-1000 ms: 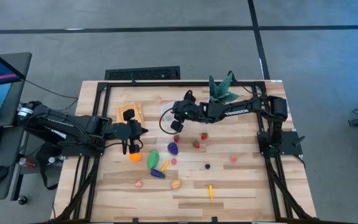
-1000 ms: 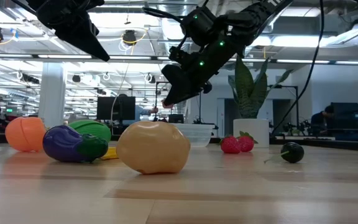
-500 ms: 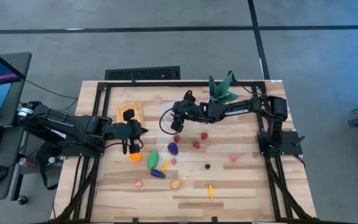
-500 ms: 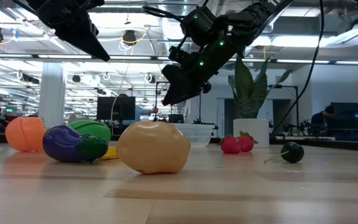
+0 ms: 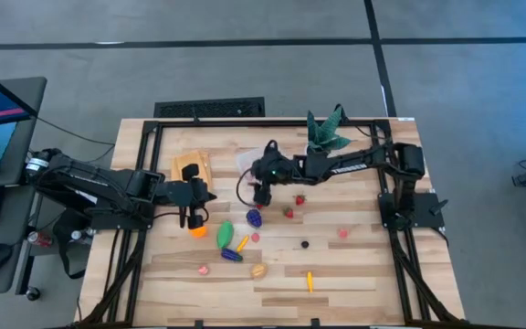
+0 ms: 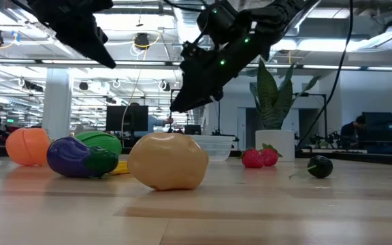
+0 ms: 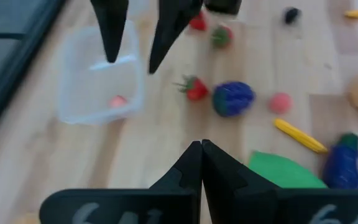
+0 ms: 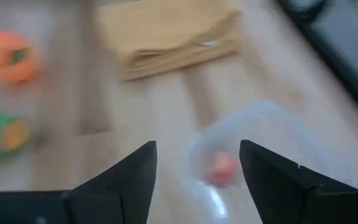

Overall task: Pick and placing Produce into tupperware
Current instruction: Put the orange into the transparent bin

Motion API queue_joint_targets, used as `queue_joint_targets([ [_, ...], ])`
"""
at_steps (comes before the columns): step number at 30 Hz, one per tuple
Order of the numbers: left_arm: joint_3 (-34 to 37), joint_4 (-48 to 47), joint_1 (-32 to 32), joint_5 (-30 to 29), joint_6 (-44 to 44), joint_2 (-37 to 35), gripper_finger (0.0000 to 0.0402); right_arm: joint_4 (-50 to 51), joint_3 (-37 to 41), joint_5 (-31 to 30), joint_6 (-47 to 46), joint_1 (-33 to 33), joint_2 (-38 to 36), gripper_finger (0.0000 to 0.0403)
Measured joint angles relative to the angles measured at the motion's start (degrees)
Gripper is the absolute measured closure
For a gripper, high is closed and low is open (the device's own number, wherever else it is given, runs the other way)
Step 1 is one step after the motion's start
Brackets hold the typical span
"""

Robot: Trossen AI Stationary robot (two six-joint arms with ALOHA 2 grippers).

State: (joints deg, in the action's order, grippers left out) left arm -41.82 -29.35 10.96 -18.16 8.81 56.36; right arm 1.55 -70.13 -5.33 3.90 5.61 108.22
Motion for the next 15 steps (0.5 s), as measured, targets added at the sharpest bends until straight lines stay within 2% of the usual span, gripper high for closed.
queue_joint_targets([
  [4, 0.0, -1.0, 0.0, 4.8, 0.0, 0.0, 0.0401, 3.8, -0.1, 2.2, 2.1, -3.1, -1.0, 0.0184],
  [9, 0.0, -2.2, 0.0, 7.3, 0.5, 0.0, 0.0401, 8.9, -0.1, 4.2, 2.1, -7.0, -3.8, 0.0184],
  [15, 0.0, -8.4, 0.4, 12.2, 7.7, 0.0, 0.0401, 17.2, 0.0, 4.5, 1.7, -13.0, -9.4, 0.0183],
])
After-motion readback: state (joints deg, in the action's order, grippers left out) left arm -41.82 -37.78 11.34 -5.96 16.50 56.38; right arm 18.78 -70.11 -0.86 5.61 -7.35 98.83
